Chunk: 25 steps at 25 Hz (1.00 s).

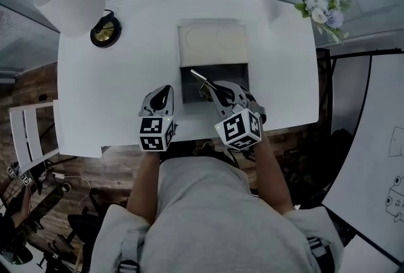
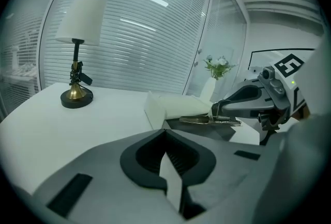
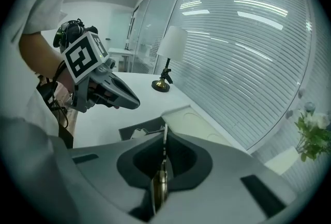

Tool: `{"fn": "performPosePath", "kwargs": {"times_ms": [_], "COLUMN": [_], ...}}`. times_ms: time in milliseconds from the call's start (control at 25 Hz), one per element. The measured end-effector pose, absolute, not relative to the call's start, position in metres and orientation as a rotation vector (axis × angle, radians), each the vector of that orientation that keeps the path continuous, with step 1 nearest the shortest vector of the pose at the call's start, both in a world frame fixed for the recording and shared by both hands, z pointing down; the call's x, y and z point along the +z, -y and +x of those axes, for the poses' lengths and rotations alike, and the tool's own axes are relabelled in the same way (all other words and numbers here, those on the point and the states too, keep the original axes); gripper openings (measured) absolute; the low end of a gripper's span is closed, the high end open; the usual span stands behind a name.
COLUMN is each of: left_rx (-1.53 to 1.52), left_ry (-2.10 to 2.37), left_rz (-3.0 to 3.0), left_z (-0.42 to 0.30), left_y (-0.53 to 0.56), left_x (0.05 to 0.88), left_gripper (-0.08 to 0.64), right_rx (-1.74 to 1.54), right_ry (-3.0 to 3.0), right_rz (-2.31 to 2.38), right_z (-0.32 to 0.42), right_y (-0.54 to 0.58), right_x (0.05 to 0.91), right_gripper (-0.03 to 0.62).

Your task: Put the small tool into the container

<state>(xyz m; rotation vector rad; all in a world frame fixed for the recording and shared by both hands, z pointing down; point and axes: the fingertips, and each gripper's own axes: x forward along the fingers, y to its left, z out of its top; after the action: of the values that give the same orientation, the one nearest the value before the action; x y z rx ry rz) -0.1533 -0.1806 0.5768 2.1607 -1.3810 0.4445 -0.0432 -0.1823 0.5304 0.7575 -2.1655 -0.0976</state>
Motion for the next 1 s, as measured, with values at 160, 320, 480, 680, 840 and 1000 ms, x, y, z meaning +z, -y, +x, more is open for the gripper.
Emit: {"fn": "performPosePath", "kwargs": {"times_ms": [160,320,480,680,840,1000], "left_rx": [0.468,0.487,0.502,0.516,0.519,0.523], "left_ry": [1.348,1.327,1.314,1.297,1.288,1.278], "left_rz": [2.176,2.177,2.180,2.180,2.186,2.177], "left_z": [-0.153,-0.156,-0.156,-0.158,-0.159,-0.161], "left_y": [0.195,0.205,0.213,0.221,0.223,0.225], "left_x": [0.584,0.590,0.592,0.598,0.599,0.603], "left_gripper": [0.021,0.021,0.021,0.021,0.021,0.021], "right_rx": [-0.090,-0.069,-0.061,-0.055,-0.042,-0.029], "right_ry": [2.130,2.124,2.116,2.102,2.108,2.114], "right_rz": [0.724,0.698,0.666,0.656,0.647,0.649], "right_z": [-0.046,-0.052,-0.057,-0.061,-0.066,-0.066], "right_y": [0.190,0.195,0.203,0.212,0.214,0.219], "right_x": [0.543,0.554,0.562,0.571,0.576,0.576], "right_gripper": [0.026,0.026,0.025,0.026,0.026,0.026]}}
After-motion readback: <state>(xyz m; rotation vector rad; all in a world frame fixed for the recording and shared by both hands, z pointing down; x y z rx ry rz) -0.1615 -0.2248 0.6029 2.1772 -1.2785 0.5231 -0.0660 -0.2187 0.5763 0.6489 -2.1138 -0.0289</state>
